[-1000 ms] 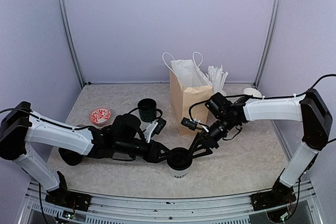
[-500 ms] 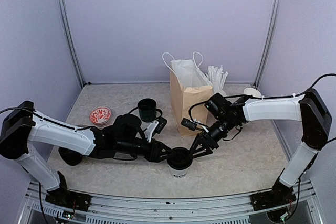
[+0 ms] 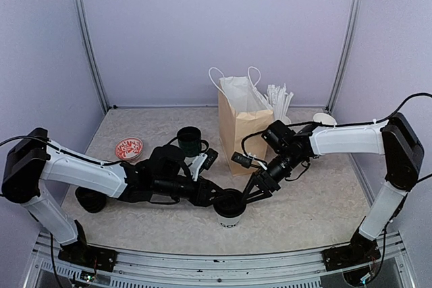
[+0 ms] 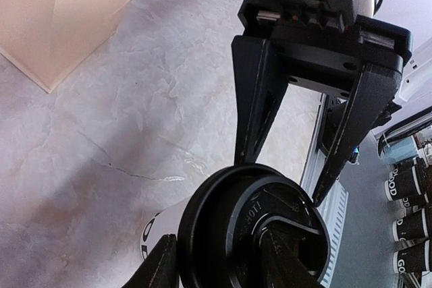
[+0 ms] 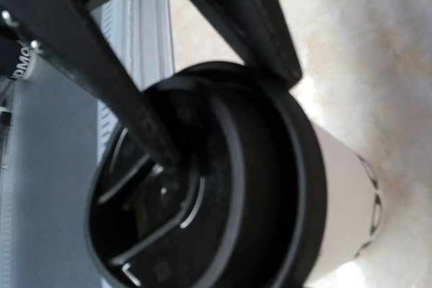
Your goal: Pack the takeout coffee
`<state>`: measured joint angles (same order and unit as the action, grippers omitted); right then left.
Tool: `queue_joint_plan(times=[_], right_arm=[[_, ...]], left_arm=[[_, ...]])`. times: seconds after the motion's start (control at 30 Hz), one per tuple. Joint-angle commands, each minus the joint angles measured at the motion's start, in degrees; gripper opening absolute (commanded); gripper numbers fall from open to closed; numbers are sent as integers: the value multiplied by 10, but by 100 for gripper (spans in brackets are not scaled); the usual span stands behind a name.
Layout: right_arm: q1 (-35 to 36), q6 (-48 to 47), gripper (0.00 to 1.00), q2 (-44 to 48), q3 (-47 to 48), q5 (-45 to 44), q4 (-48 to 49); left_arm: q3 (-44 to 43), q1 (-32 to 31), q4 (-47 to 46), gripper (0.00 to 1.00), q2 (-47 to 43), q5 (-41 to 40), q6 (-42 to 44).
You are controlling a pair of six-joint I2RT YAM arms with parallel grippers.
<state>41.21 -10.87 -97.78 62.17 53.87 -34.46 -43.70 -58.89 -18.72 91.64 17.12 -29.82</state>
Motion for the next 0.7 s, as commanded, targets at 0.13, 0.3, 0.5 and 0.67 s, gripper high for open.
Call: queue_joint_plan(times=[0.13,0.3,0.5,0.67], right_arm=[[7,-9,69,-9,18,-10,-8],[-8,-2,75,21,7,-4,-11],[-32,10,66,31,-8,3,0],[-32,13,59,17,-15,7,7]], left_arm=[[21,-3,88,41,32,-5,27],[28,2,77,41,25,5,31],[23,4,78,41,30,11,34],[20,4,79,41,33,10,34]])
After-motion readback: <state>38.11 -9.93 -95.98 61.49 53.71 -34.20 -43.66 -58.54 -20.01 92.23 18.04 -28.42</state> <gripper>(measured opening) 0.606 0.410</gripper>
